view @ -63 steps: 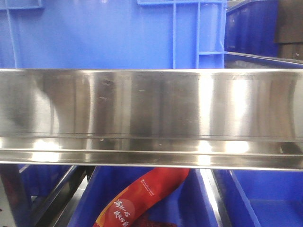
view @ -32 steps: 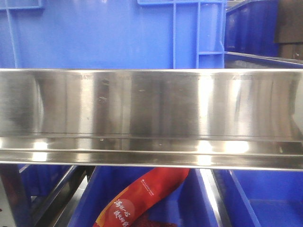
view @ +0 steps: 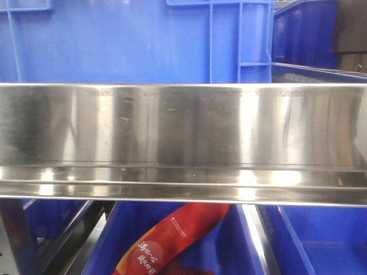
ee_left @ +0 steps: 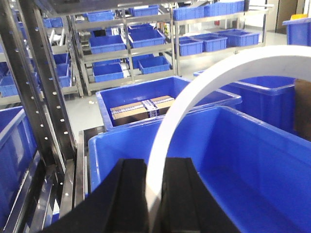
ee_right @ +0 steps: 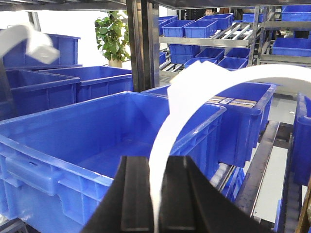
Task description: Grab PVC pipe and place in blue bin
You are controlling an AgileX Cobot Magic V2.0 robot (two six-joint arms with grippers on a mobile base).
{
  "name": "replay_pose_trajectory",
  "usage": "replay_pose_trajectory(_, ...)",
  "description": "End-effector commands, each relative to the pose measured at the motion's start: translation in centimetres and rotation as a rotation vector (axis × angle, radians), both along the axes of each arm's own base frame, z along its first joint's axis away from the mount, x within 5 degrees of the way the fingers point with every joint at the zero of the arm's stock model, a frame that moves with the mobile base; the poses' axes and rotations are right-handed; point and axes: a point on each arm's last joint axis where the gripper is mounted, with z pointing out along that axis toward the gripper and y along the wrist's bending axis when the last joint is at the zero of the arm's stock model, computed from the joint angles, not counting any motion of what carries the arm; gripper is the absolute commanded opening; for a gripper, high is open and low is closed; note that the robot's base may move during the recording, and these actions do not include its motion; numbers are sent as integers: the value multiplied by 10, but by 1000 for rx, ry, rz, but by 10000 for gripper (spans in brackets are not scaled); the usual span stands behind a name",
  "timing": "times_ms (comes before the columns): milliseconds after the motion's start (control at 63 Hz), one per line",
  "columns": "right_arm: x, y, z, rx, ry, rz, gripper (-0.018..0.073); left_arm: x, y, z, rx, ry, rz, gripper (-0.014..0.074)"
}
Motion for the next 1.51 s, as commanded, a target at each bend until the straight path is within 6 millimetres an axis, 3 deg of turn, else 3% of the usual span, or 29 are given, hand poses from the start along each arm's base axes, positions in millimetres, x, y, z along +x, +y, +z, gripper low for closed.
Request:
replay_pose_trajectory(0, 0, 0, 2, 2, -10, -5, -168, 10, -4, 5, -12, -44, -2, -111)
replay_pose_trajectory(159, 0, 0, 2, 6, -11, -3, -168, 30, -10, -2, -20, -72, 6, -111)
replay_pose_trajectory(412, 0, 0, 2, 6, -9, 0, -168, 63, -21, -32, 12, 20, 4, -111)
replay_pose_trajectory(571, 0, 0, 1, 5, -6, 4, -168, 71, -30, -43, 32, 53, -15, -103)
replay_pose_trajectory(825, 0, 1, 1, 2, 2, 14, -168, 77, -35, -51, 58, 72, -25, 145)
replay_pose_trajectory(968, 0, 1, 1, 2, 2, 14, -168, 77, -35, -51, 58, 72, -25, 201)
replay_pose_trajectory(1126, 0, 1, 0, 1, 5, 17, -168, 70, -35, -47, 61, 80, -33, 154)
replay_pose_trajectory(1253, 0, 2, 0, 9, 5, 22, -168, 51, -28, -35, 67, 96, -38, -111)
replay_pose_trajectory(1491, -1, 5, -1, 12, 18, 57, -168, 16, -17, -15, 73, 110, -46, -111)
